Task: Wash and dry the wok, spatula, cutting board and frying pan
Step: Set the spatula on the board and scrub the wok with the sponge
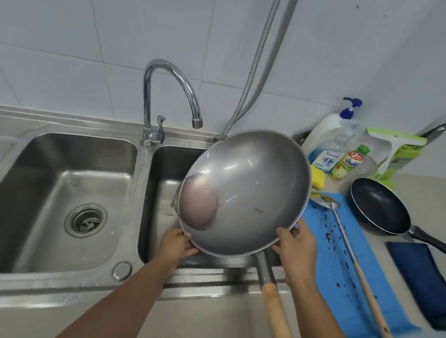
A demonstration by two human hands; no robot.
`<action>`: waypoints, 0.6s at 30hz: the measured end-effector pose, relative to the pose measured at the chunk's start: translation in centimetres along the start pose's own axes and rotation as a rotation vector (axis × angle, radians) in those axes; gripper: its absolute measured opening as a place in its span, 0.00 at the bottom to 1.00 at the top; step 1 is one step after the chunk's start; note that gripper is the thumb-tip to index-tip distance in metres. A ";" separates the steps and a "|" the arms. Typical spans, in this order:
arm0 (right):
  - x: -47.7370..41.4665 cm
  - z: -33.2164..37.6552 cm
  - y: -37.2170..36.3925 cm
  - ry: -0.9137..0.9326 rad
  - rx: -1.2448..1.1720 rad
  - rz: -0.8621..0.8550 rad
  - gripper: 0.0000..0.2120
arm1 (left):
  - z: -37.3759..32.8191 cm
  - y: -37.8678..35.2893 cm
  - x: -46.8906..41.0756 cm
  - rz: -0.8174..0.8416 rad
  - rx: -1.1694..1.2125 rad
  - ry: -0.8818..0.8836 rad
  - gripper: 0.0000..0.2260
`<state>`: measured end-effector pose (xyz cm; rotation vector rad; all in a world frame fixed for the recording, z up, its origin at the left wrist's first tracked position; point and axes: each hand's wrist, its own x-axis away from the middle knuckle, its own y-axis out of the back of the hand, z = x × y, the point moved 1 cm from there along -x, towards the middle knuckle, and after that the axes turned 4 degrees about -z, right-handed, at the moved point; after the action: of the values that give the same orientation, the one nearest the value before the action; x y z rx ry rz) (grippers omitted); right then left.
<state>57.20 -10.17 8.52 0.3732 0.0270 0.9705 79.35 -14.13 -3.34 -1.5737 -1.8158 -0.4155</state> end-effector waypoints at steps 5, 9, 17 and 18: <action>1.6 1.4 1.1 0.118 0.159 -0.016 0.24 | 1.2 -1.7 -0.8 0.012 0.006 0.040 0.11; 2.7 1.8 2.2 0.177 0.269 -0.070 0.26 | 1.3 -3.8 -0.3 0.058 0.000 0.062 0.09; 2.9 2.6 5.2 0.237 0.337 -0.137 0.29 | 0.6 -6.7 1.7 0.113 0.034 0.026 0.14; 2.9 2.6 5.5 0.240 0.322 -0.137 0.30 | 0.4 -6.9 2.0 0.111 0.038 0.018 0.13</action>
<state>54.90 -5.83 13.10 0.5410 0.4264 0.8706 72.59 -13.89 -0.89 -1.6306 -1.7037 -0.3400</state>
